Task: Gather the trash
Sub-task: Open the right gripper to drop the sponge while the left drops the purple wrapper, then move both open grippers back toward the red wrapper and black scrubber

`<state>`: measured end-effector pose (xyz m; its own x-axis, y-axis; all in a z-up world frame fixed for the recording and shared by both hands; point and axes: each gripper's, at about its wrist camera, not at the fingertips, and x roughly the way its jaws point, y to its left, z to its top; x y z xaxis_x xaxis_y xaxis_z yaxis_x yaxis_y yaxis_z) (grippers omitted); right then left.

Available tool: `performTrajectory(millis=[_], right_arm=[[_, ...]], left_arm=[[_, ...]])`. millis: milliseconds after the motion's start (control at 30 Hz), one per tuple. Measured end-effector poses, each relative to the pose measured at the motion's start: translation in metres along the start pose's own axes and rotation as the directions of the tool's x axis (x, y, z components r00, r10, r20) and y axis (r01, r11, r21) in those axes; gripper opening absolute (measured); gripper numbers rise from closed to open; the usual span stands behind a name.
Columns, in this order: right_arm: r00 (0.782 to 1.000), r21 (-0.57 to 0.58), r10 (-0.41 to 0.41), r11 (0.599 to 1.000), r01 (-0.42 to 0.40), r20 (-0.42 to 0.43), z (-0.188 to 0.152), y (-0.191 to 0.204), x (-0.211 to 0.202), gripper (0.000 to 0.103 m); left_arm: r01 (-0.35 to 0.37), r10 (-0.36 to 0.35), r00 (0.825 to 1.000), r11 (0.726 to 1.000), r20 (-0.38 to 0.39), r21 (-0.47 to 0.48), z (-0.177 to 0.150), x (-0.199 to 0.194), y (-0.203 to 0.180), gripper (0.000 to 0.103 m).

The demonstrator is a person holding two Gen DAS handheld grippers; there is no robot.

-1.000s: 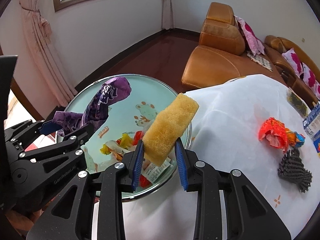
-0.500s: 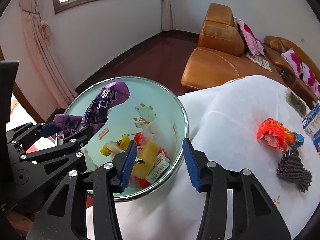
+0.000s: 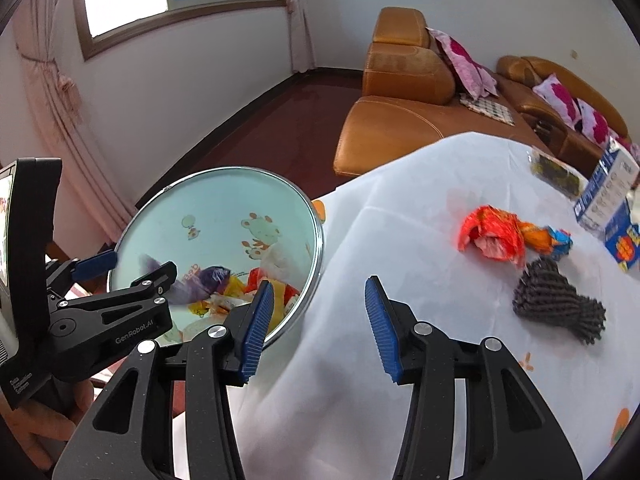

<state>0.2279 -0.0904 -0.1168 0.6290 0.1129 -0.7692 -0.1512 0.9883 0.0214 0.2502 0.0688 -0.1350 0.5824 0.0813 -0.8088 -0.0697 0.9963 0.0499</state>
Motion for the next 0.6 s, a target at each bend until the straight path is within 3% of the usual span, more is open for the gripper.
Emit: performTrajectory(millis=[133,300,600], right_arm=[[1.0,0.018,-0.003,1.0,0.003,0.009,-0.007,-0.003,-0.008,0.051],[1.0,0.016,-0.014,1.0,0.013,0.026,-0.014,-0.007,-0.019,0.064],[0.999,0.034,-0.027,0.999,0.027,0.025,-0.029,-0.018,-0.034,0.064]], left_arm=[[-0.032,0.032,0.999,0.999,0.022,0.019,-0.001,-0.007,-0.002,0.088],[-0.027,0.027,0.999,1.0,0.027,0.014,-0.006,-0.017,-0.003,0.089],[-0.026,0.026,0.999,0.999,0.026,0.018,-0.02,-0.031,-0.007,0.091]])
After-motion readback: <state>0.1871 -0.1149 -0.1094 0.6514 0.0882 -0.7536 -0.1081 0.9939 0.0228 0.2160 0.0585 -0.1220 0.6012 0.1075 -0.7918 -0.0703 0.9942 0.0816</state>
